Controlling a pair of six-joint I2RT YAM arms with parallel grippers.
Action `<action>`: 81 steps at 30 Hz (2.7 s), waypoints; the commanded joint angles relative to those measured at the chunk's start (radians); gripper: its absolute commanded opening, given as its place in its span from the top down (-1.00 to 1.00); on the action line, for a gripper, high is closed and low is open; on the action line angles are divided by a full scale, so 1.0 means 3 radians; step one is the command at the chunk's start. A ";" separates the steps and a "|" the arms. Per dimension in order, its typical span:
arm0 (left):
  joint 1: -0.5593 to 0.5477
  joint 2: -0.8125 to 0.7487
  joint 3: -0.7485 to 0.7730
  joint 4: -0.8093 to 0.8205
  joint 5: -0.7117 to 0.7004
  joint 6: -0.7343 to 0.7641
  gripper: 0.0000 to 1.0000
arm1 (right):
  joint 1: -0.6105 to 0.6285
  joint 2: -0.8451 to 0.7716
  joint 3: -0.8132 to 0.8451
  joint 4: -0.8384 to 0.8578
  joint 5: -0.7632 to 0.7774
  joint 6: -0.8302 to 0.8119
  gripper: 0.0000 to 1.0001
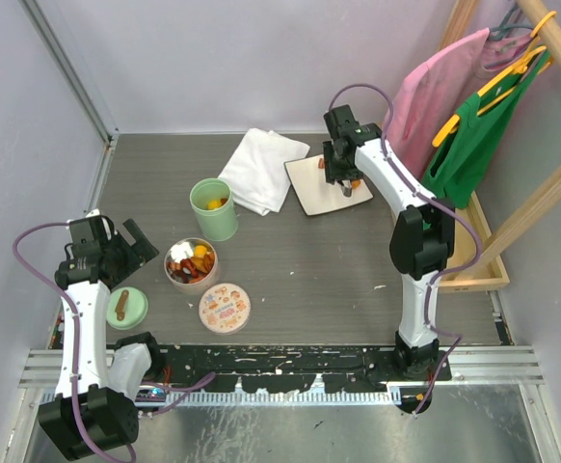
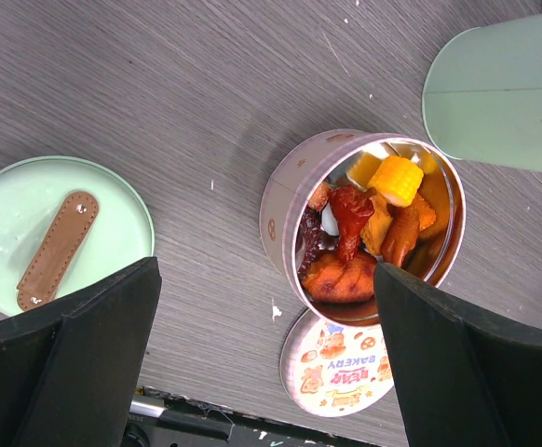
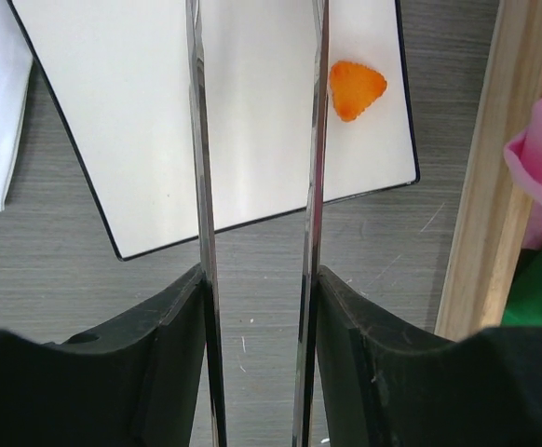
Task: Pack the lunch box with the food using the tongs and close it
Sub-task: Pick up the fake food from the plate.
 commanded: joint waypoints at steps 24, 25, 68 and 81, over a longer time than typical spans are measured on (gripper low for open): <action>-0.0005 -0.0042 0.0064 0.0100 0.0014 0.0021 -0.96 | -0.0038 0.0622 0.0727 -0.0107 -0.0247 -0.0086 0.00; -0.0005 -0.0042 0.0066 0.0099 0.0017 0.0019 -0.96 | -0.0038 0.0623 0.0729 -0.0112 -0.0247 -0.0088 0.02; -0.0006 -0.0063 0.0062 0.0104 0.0020 0.0022 -0.96 | 0.0116 -0.0576 -0.0585 0.0122 -0.0566 -0.0006 0.31; -0.0005 -0.0054 0.0061 0.0109 0.0024 0.0021 -0.96 | 0.0175 -0.0884 -0.0634 0.0079 -0.0696 0.0063 0.31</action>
